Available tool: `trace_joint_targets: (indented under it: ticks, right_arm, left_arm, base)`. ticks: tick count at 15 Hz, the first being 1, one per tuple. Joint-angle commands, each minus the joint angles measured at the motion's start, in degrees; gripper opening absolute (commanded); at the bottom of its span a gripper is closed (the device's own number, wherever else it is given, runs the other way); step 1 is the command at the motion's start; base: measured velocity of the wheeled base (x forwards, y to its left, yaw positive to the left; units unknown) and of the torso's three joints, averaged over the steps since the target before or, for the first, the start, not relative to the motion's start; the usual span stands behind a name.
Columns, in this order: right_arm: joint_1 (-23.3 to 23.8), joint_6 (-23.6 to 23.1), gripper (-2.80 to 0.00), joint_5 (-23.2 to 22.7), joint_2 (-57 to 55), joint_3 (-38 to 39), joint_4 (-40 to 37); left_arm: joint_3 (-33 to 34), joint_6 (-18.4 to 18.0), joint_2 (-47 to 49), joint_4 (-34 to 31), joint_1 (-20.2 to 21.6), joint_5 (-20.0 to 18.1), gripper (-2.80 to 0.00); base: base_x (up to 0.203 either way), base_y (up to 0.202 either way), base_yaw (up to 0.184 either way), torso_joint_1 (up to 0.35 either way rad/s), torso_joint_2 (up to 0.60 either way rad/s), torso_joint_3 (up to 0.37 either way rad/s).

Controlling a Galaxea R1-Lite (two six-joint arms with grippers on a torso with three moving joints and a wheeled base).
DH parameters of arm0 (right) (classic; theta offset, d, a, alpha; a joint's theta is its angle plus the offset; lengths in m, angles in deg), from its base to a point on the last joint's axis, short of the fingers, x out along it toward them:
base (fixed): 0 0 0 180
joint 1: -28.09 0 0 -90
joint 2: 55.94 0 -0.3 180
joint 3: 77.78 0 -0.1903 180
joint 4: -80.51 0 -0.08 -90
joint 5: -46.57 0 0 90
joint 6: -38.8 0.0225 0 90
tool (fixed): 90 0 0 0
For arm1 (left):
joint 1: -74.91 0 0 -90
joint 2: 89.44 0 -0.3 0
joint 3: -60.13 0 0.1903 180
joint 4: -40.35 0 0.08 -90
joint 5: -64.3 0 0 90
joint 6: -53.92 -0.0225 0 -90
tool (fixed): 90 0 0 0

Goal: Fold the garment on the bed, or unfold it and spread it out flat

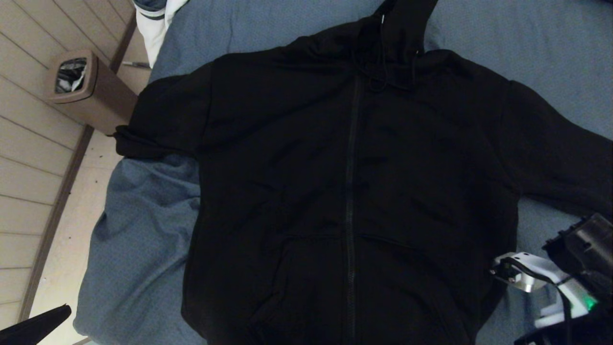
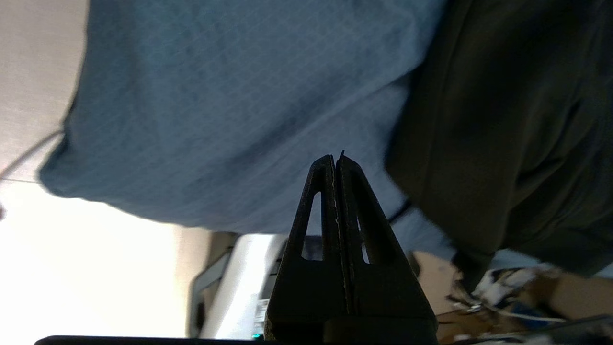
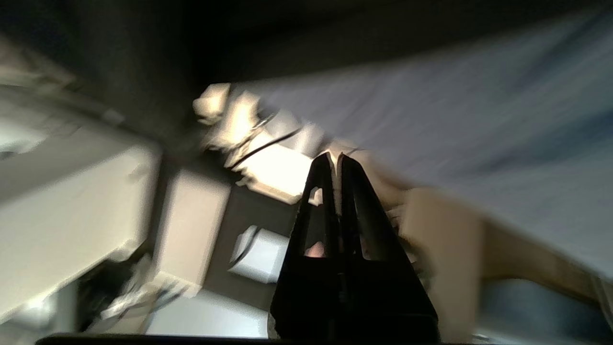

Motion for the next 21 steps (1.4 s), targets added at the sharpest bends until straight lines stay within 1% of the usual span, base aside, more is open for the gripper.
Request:
trace_joint_targets:
  ticks: [1,3,6,14,21]
  right_arm:
    - [-3.2,1.8,0.00,5.9,-4.2,-0.6,2.4]
    - [-3.9,3.9,0.00,6.5,-6.1,-3.4,3.1]
    - [-4.1,5.2,0.00,6.6,-8.1,-6.5,3.4]
    - [-4.0,5.6,0.00,6.7,-10.5,-11.7,3.4]
    - [-4.6,5.5,0.00,7.0,-11.2,-10.9,3.4]
  left_arm:
    - [0.0,1.1,2.3,1.2,0.0,-0.3,-2.80]
    - [0.0,1.1,2.7,2.3,0.0,-0.5,-2.80]
    - [0.3,1.2,2.7,2.7,0.0,-0.8,-2.80]
    - [1.8,1.2,3.5,4.6,0.0,-1.0,-2.80]
    - [2.5,1.2,4.0,5.4,0.0,-1.0,-2.80]
  base:
    - [0.000,0.000,0.000,0.000,0.00,0.000]
    - [0.000,0.000,0.000,0.000,0.00,0.000]
    - [0.000,0.000,0.000,0.000,0.00,0.000]
    - [0.000,0.000,0.000,0.000,0.00,0.000]
    - [0.000,0.000,0.000,0.000,0.00,0.000]
